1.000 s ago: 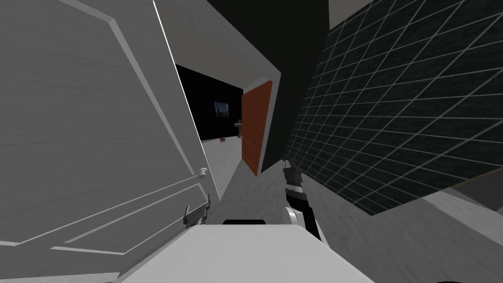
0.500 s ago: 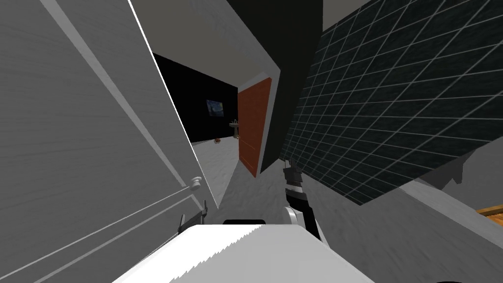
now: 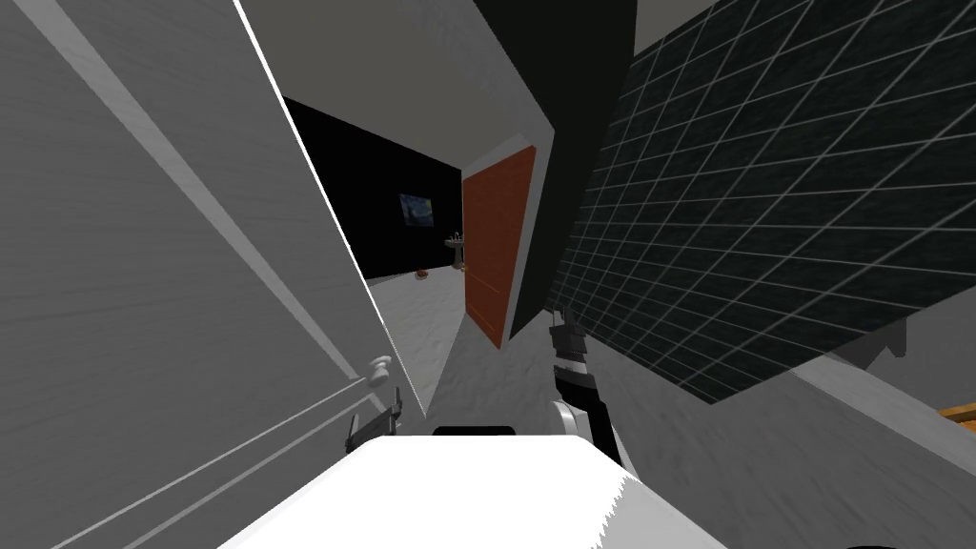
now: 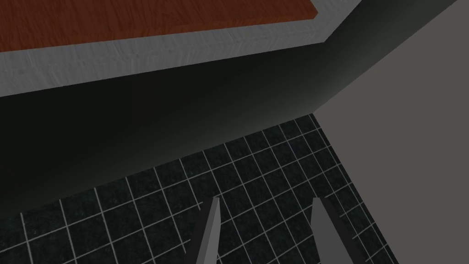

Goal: Push the door open

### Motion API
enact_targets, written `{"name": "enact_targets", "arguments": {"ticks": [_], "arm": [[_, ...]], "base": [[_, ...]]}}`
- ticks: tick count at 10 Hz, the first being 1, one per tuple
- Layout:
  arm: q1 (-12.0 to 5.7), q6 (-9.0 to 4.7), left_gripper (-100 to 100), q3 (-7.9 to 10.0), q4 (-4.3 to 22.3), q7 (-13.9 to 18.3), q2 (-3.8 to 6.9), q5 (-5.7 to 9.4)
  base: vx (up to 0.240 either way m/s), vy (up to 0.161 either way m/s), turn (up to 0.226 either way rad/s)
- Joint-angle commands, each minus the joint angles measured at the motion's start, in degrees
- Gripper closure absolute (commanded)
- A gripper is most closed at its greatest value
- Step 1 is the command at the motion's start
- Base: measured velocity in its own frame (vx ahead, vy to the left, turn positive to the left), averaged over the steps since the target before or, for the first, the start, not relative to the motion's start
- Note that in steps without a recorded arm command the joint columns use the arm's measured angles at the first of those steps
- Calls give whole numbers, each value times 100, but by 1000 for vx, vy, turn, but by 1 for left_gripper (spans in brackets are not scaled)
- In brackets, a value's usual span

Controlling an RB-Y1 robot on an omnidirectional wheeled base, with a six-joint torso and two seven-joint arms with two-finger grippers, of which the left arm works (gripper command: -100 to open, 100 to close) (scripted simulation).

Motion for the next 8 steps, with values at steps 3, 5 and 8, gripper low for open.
{"name": "enact_targets", "arguments": {"ticks": [3, 5, 8], "arm": [[-118, 96, -100, 112, 104, 28, -10, 22], [-119, 98, -100, 117, 104, 29, -10, 22], [-119, 98, 100, 117, 104, 29, -10, 22]], "base": [[146, 148, -12], [113, 89, -9], [-14, -10, -2]]}}
